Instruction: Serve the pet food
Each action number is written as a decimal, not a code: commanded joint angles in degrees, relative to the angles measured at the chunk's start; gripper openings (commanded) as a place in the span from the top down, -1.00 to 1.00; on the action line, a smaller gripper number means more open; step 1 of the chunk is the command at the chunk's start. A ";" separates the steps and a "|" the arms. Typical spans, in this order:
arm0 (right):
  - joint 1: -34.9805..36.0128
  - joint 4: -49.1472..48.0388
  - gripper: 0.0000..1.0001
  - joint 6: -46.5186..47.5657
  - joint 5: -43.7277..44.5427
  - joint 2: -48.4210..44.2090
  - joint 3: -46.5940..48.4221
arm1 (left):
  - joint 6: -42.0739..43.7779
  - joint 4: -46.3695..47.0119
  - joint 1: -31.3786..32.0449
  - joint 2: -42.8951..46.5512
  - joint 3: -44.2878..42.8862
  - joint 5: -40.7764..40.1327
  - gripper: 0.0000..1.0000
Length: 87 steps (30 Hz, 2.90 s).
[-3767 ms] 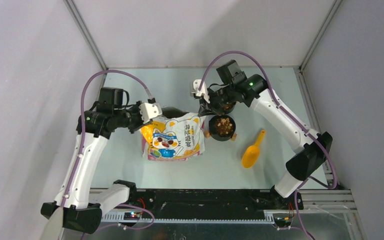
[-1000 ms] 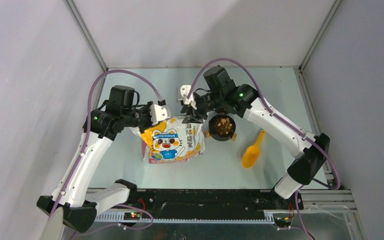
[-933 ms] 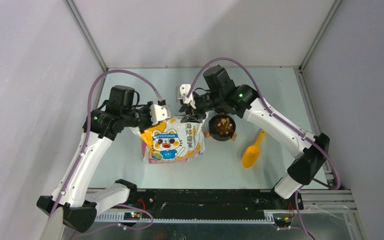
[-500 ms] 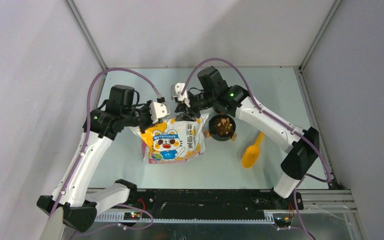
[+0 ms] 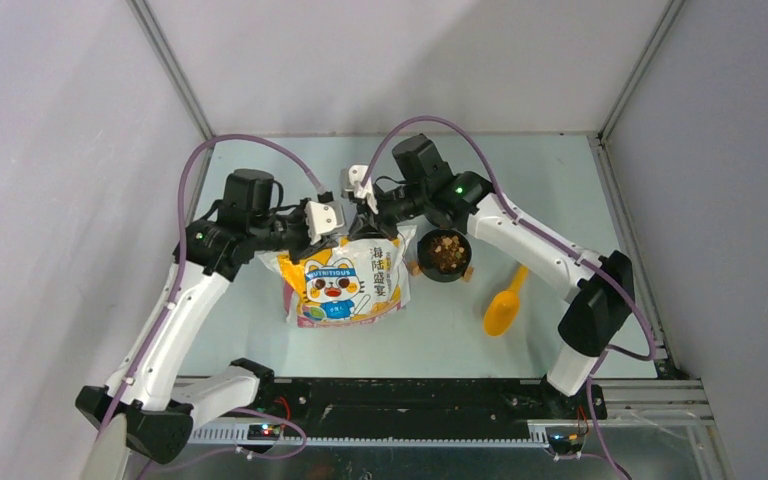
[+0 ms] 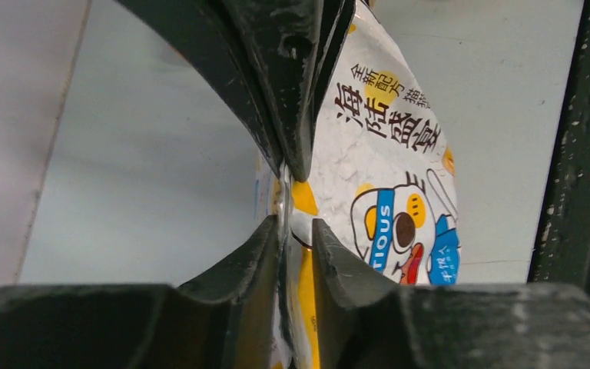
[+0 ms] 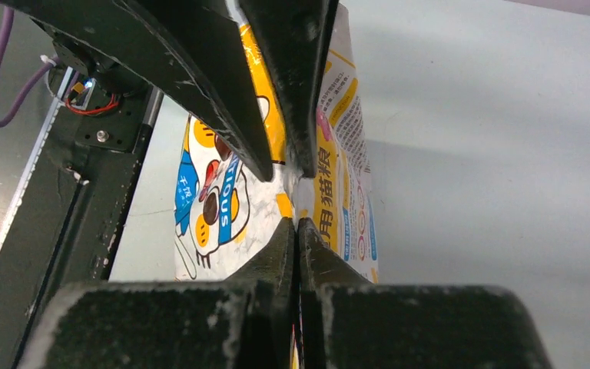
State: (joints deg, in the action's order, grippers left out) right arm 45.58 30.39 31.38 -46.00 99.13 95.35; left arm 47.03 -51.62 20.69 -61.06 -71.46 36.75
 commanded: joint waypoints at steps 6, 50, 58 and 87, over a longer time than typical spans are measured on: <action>0.05 -4.11 0.56 -5.60 -3.26 1.09 1.39 | 0.95 4.61 1.37 -0.79 0.33 0.60 1.00; -13.27 15.54 0.71 11.98 5.87 -9.78 -1.40 | 0.49 1.59 -1.79 7.31 3.29 -10.64 1.00; -13.66 16.55 1.00 15.58 4.87 -11.85 -3.29 | 1.20 -0.44 -1.86 7.96 3.19 -16.07 0.42; 1.75 -1.02 0.24 23.08 17.99 -7.09 -4.83 | -4.93 0.21 -4.49 7.20 0.60 -13.89 1.00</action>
State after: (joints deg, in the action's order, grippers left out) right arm 46.59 32.23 51.86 -31.27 91.68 90.41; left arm 44.53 -57.06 16.64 -54.65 -68.75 21.08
